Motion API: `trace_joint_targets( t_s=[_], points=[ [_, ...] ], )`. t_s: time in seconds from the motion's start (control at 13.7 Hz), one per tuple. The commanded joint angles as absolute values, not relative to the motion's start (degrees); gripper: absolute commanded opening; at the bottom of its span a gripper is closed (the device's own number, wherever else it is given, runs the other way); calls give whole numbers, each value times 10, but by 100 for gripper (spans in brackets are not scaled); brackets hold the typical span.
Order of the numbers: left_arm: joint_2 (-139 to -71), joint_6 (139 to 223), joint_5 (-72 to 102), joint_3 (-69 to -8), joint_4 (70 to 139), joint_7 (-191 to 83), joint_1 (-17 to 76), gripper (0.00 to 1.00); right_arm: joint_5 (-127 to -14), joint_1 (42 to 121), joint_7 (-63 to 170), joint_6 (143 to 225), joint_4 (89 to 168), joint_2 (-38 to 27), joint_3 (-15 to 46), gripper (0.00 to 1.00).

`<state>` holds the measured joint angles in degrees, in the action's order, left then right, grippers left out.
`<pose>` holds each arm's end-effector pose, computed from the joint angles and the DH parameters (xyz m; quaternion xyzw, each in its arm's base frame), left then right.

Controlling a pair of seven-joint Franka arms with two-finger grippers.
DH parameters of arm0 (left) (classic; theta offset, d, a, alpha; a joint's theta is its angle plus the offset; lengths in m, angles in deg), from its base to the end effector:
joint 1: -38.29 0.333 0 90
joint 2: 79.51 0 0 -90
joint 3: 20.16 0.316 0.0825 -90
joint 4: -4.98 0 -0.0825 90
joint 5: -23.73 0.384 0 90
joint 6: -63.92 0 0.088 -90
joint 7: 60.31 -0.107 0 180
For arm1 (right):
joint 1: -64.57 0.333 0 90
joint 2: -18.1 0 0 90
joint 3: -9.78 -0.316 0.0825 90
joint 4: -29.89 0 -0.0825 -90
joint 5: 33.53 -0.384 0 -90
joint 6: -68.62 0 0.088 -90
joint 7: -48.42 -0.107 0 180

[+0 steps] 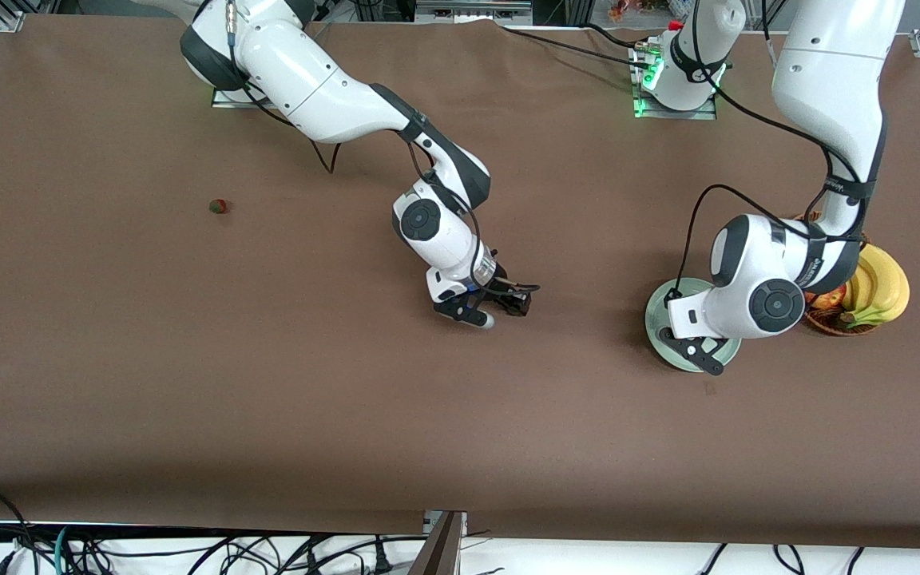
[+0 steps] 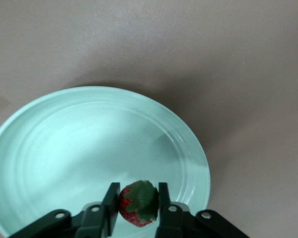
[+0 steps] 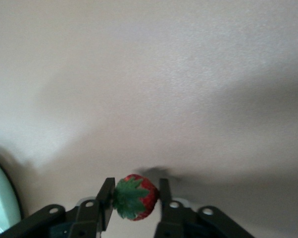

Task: Collect all strawberries into plate
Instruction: 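Carry the strawberry over the plate with the left gripper while the right gripper carries another, then open the left gripper over the plate while the right gripper releases mid-table, then grasp the mid-table strawberry with the left gripper while the right gripper grasps the last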

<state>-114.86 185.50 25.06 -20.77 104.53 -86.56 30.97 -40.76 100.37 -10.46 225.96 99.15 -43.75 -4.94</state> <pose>0.6354 -0.0870 0.2060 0.9474 -0.2982 -0.1154 0.0126 0.5575 0.5598 0.1757 -0.9399 0.2098 -0.0291 0.2677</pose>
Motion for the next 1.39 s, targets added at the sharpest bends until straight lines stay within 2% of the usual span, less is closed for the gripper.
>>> trace_joint_targets(
  t_s=[0.0,0.22,0.44,0.66,0.81,1.03,1.17,1.32],
  points=[
    [-1126,1850,254,-217,1051,-877,314,100,-409,987,-102,2243,979,-419,-56,100],
    [-1086,1795,254,-226,1044,-865,310,100,-406,933,-65,2102,996,-354,-56,100],
    [-1081,1796,244,-268,1028,-788,308,100,-404,862,58,2004,1088,-267,-54,100],
    [-1115,1812,226,-295,976,-656,271,100,-404,788,180,1937,1171,-201,-47,100],
    [-1155,1863,225,-295,932,-599,227,100,-403,743,255,1918,1236,-163,-34,100],
    [-1199,1977,225,-295,928,-452,179,100,-402,685,415,1918,1348,-100,1,100],
    [-1226,2036,231,-294,928,-347,142,100,-391,676,505,1918,1406,-67,49,100],
    [-1238,2083,233,-289,933,-280,120,100,-369,665,548,1918,1447,-46,67,100]
  ],
)
